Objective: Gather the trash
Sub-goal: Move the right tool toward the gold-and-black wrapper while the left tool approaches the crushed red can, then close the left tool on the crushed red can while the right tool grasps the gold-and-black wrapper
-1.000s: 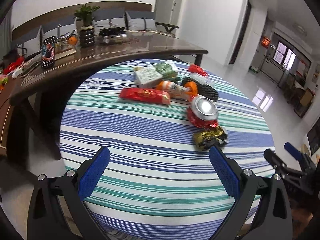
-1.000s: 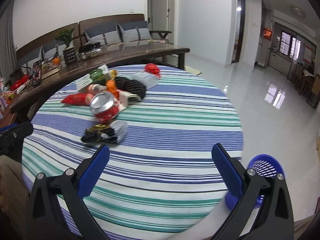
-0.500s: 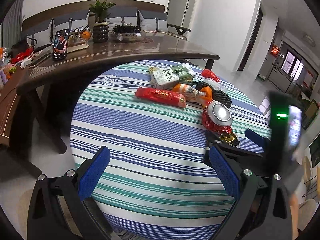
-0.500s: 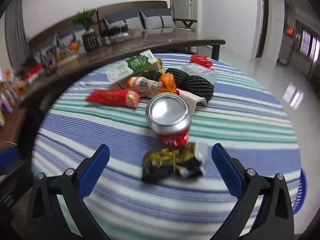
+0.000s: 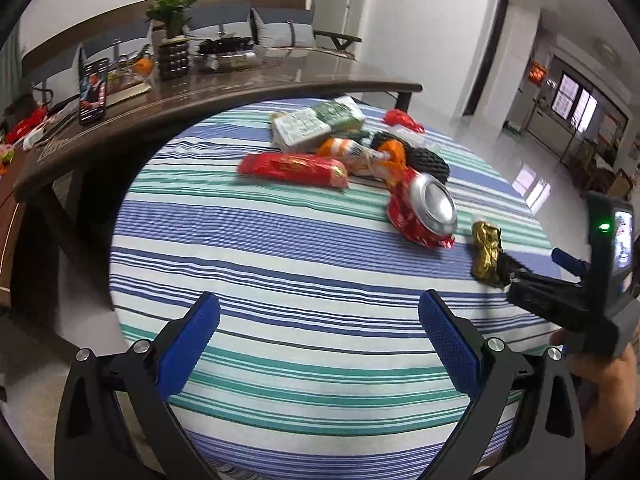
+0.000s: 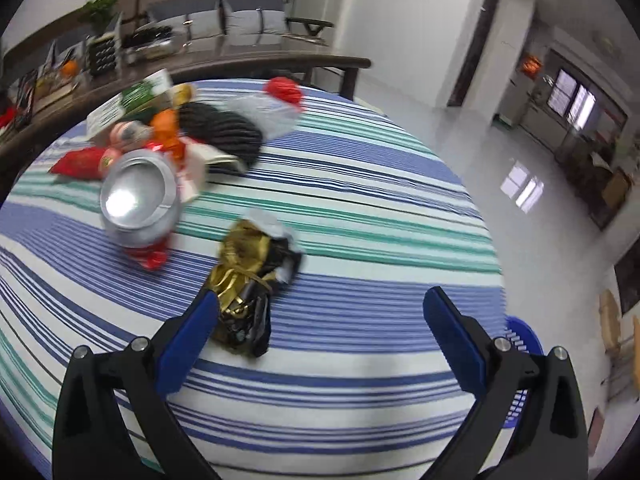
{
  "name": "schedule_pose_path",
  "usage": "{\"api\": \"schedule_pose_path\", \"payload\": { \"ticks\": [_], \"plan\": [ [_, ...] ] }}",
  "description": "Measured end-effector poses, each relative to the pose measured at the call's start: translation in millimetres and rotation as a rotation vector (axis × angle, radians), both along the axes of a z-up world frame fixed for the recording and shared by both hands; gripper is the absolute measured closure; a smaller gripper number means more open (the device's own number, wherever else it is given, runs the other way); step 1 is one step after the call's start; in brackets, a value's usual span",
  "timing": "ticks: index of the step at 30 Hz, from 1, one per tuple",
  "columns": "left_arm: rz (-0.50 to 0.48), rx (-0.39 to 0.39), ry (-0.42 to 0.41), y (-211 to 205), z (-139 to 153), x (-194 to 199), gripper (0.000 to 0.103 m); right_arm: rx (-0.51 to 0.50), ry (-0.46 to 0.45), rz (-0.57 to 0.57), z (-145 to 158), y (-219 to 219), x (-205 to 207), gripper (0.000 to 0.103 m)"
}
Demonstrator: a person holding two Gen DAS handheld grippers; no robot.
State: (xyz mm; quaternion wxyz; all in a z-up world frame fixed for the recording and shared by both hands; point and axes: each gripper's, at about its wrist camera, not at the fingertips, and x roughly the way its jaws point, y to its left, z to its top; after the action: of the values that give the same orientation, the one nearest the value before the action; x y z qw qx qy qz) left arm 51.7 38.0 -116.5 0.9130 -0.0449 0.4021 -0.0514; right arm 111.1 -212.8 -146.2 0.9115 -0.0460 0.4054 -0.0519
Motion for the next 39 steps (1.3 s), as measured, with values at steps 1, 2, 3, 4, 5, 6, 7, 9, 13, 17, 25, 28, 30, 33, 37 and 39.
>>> {"api": "schedule_pose_path", "payload": {
  "ticks": [1,2,3,4,5,6,7,9,13,17,25,28,30,33,37,39],
  "plan": [
    [-0.009,0.0,0.009,-3,-3,2,0.005,0.015,-0.004,0.004,0,-3,-4,0.005],
    [-0.017,-0.001,0.018,-6,-6,3,0.005,0.042,-0.006,0.014,0,-5,-9,0.005],
    [-0.024,0.001,0.026,-8,-8,4,0.005,0.069,-0.007,0.025,-2,-6,-14,0.005],
    [-0.03,0.007,0.033,-10,-11,5,0.005,0.105,-0.005,0.043,-5,-5,-19,0.005],
    [-0.032,0.013,0.038,-12,-13,6,0.005,0.117,-0.002,0.055,-7,-3,-21,0.005],
    [-0.035,0.023,0.048,-13,-16,7,0.005,0.127,0.005,0.072,-10,2,-24,0.005],
    [-0.038,0.027,0.056,-15,-18,8,0.005,0.129,0.013,0.086,-13,6,-26,0.005],
    [-0.045,0.026,0.062,-16,-19,10,0.005,0.138,0.025,0.118,-19,14,-28,0.005],
    [-0.061,0.043,0.045,-23,-11,16,0.005,0.136,0.027,0.157,-19,22,-25,0.005],
    [-0.056,0.035,0.033,-25,-4,19,0.005,0.167,0.053,0.203,-16,24,-5,0.005],
    [-0.061,0.049,0.065,-29,-18,19,0.005,0.135,0.117,0.212,-22,20,30,0.005],
    [-0.07,0.055,0.07,-31,-21,19,0.005,0.112,0.127,0.18,-27,3,35,0.005],
    [-0.073,0.054,0.074,-33,-24,21,0.005,0.151,0.13,0.145,-29,-15,38,0.005],
    [-0.078,0.05,0.086,-37,-29,24,0.005,0.147,0.128,0.141,-29,-19,39,0.005],
    [-0.087,0.061,0.099,-44,-34,29,0.005,0.151,0.13,0.148,-30,-20,41,0.005],
    [-0.09,0.068,0.099,-46,-35,32,0.005,0.151,0.13,0.146,-30,-21,43,0.005]
  ]
}}
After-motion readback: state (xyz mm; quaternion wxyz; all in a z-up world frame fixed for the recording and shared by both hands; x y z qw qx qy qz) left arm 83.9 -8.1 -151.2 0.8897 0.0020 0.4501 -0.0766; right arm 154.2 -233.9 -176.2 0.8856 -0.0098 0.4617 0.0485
